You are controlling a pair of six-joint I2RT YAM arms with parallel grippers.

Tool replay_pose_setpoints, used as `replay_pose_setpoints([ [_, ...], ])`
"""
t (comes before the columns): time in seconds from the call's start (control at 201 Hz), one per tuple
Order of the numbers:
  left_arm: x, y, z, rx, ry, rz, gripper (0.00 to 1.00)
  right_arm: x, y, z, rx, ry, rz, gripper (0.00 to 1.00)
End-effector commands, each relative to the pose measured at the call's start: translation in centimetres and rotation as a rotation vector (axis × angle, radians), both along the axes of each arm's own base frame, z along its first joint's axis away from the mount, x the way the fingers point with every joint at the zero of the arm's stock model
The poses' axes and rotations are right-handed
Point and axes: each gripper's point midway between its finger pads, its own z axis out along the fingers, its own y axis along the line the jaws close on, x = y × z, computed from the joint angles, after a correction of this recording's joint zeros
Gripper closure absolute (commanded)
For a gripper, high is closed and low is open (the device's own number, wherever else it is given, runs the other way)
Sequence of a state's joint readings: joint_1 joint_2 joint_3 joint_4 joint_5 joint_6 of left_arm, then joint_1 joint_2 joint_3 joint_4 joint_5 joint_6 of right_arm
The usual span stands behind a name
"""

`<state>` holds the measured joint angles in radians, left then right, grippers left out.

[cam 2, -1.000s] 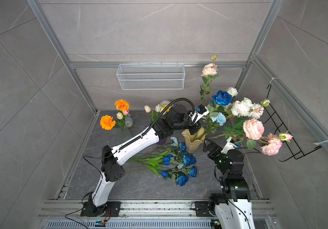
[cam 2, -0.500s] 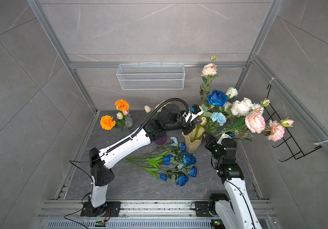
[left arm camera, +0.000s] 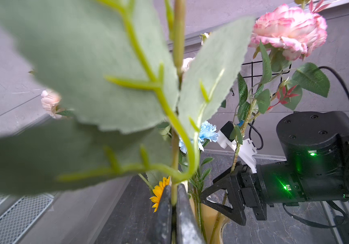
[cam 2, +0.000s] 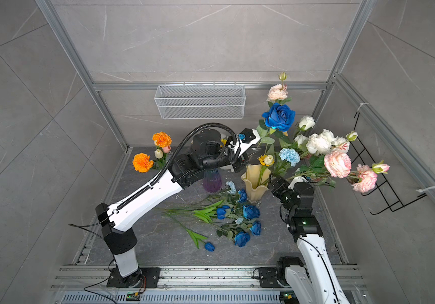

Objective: Pick out blue flowers from the vase
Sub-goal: Place the flower at the center of the board.

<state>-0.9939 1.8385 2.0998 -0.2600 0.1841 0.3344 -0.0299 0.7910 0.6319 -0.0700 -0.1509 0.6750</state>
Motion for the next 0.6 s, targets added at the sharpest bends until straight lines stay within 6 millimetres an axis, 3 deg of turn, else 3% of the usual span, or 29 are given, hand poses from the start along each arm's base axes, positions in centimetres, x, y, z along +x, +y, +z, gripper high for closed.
replay_pose_setpoints([
  [0.0, -0.8, 2.4, 5.1, -0.08, -0.113, 0.026, 1.0, 0.0, 0.1, 1.2, -0.035, -0.035, 0.012, 0.17],
  [0.209, -1.4, 6.3, 6.3, 0.01, -0.154, 0.101, 1.0, -0.2, 0.0, 1.7, -0.042, -0.038, 0.008, 0.15],
  [0.428, -2.2, 12.9, 4.6, 0.178, -0.162, 0.256, 1.0, 0.2, 0.1, 1.6, -0.037, -0.042, 0.011, 0.14],
  [0.518, -3.2, 15.8, 6.3, 0.104, -0.208, 0.304, 1.0, 0.4, 0.1, 1.5, -0.038, -0.039, 0.016, 0.14],
  [0.592, -5.2, 18.0, 9.0, -0.035, -0.261, 0.302, 1.0, 0.5, 0.1, 1.5, -0.04, -0.038, 0.019, 0.14],
])
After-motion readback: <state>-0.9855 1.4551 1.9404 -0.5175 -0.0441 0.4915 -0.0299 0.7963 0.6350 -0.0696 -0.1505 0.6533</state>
